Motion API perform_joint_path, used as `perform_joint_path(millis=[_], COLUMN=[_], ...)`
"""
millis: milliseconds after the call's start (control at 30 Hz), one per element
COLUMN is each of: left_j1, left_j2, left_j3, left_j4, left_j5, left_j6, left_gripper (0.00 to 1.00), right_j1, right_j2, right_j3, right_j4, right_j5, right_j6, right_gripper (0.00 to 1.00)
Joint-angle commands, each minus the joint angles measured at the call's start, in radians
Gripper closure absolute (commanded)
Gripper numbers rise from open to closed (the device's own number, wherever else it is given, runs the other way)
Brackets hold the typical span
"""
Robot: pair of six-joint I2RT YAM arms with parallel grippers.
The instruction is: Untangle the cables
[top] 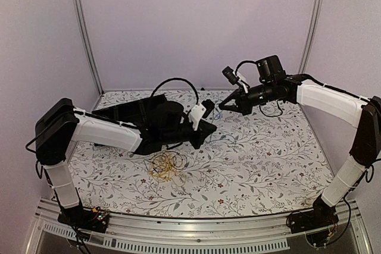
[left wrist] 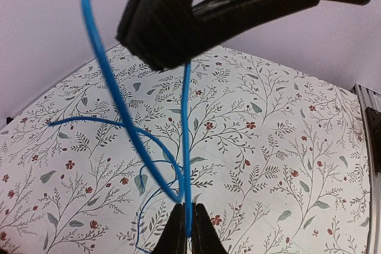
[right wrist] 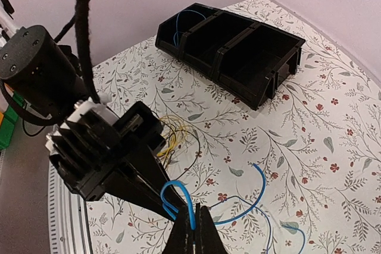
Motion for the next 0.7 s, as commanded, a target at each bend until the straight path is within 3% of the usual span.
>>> perform_joint_path(millis=[0,67,200,333,400,533,667], left_j1=[-0.006,-0.005,0.027,0.092,0.125,0.214,0.253], left_j2=[-0.145,-0.216,-0.371,-0.486,-0.534,-0.631,-0.65], left_j3=[-0.083,-0.117,-0.167,-0.211,-0.205,-0.188,-0.185], left_j4=[0.042,-0.001,-0.101,-0.167,-0.238,-0.393,-0.504], left_j5=[-0.088,-0.127,-0.185,-0.145,-0.158,-0.192,-0.12], left_j6=[0.012,0.016,-0.016,-0.095,-0.121,-0.151,-0.119], left_gripper=[1.0,1.0,1.0,1.0,1.0,1.0,1.0], right_j1=[-0.014,-0.035,-0.059,-0.03,-0.018,-0.015,-0.015], right_j2=[-0.029,-0.01,0.053,0.148,0.168,0.139,0.131], right_j3=[-0.067,-0.088,-0.095,-0.017,-0.008,-0.036,-0.057], right_j4=[0.083,0.108,0.105,-0.006,-0.02,-0.003,-0.005], right_j5=[0.147,0.242,0.221,0.072,0.035,0.011,0.017], right_j6=[0.01,0.026,0.055,0.021,0.001,-0.018,-0.051], right_gripper=[1.0,1.0,1.0,0.75,0.67,0.62,0.61])
